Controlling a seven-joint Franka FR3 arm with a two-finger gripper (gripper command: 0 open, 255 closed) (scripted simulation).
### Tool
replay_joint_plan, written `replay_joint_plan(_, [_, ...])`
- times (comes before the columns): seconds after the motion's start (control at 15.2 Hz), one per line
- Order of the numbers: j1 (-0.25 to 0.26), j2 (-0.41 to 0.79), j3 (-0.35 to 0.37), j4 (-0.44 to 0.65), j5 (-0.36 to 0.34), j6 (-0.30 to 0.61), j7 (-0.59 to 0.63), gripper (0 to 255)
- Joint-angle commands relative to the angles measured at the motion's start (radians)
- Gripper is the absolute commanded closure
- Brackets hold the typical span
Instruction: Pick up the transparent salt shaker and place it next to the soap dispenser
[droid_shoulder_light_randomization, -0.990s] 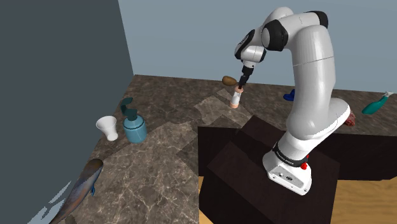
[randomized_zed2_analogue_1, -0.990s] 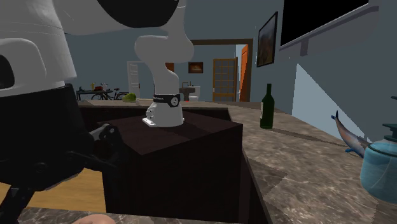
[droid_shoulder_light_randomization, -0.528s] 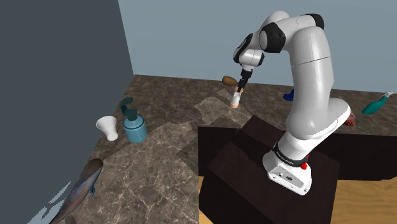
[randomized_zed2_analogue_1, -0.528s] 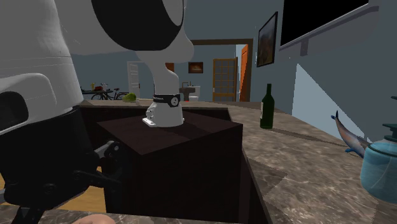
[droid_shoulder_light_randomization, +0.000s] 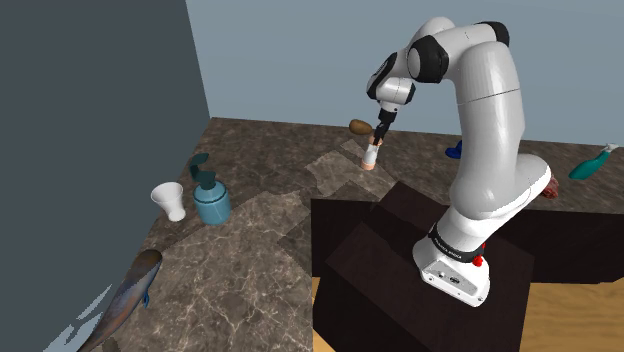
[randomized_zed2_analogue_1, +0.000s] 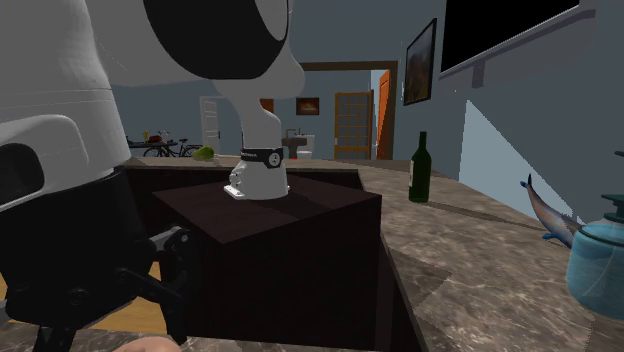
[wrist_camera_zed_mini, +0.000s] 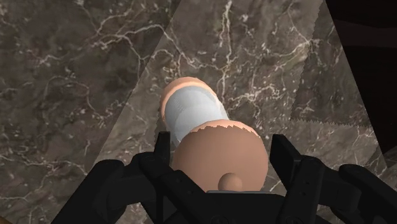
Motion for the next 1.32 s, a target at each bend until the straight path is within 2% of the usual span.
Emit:
replay_joint_plan(0.0, [0.0,0.001,0.0,0.0,0.0,0.0,0.0,255])
replay_joint_plan(0.33, [0.0,0.0,0.0,0.0,0.0,0.0,0.0,255])
replay_joint_plan(1.25, [0.039,-0.133,-0.056,-0.011,-0.073,-0.113,0.048,255])
